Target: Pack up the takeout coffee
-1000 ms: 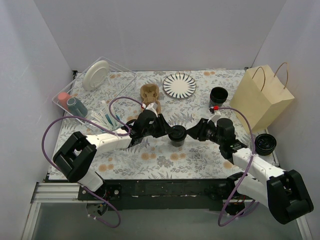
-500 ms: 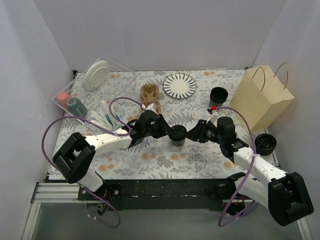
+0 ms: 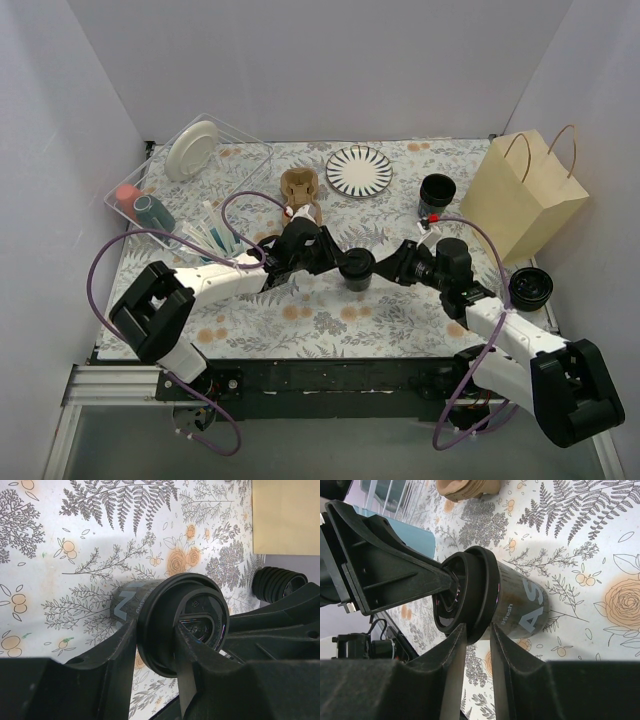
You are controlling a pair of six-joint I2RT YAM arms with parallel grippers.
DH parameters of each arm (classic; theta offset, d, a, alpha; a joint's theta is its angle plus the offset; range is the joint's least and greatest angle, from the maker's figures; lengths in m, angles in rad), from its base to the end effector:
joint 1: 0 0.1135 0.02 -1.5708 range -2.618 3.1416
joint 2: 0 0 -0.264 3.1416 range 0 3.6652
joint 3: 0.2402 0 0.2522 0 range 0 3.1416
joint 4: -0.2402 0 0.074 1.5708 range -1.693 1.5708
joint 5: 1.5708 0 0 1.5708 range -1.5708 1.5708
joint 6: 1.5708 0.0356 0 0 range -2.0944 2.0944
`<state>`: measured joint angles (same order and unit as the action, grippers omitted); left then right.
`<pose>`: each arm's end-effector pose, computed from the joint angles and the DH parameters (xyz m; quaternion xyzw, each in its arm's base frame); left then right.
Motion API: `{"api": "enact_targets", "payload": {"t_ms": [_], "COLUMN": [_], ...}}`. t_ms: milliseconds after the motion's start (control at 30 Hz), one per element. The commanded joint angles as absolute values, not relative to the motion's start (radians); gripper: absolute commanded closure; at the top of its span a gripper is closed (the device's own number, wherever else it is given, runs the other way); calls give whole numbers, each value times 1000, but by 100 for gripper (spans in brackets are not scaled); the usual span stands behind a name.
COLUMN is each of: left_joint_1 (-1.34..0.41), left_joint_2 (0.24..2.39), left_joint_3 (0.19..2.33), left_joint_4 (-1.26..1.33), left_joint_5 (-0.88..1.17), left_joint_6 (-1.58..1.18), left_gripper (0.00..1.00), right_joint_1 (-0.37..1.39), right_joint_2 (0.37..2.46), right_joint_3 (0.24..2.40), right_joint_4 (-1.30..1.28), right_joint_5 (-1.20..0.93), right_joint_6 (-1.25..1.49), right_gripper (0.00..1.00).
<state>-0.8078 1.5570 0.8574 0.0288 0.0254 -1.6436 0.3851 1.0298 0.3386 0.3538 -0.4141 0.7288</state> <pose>0.2262 -0.2379 0.1975 -0.3604 0.8251 -0.4132 0.1364 0.1907 0.0928 0.1946 0.0194 0.8069 0.4415 0.3918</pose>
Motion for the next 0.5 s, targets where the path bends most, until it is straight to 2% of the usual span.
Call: {"api": "enact_targets", "payload": {"t_ms": [0, 200, 467], "left_joint_1": [-824, -825, -825], "left_joint_2": [1652, 1663, 1686], "left_joint_3": [795, 776, 781], "left_joint_4": [-250, -252, -250], "left_joint_5": [-23, -28, -21], "left_joint_6": [-1583, -1588, -1591], "left_gripper": [71, 72, 72], "right_joint_1": [379, 376, 356], "right_joint_2": [1069, 1066, 1103], "right_joint_3": [290, 141, 63], "right_joint_4": [434, 549, 552], "right_joint_5": [-382, -367, -328], "right_joint_6": [752, 850, 871], "right_gripper": [70, 78, 79]}}
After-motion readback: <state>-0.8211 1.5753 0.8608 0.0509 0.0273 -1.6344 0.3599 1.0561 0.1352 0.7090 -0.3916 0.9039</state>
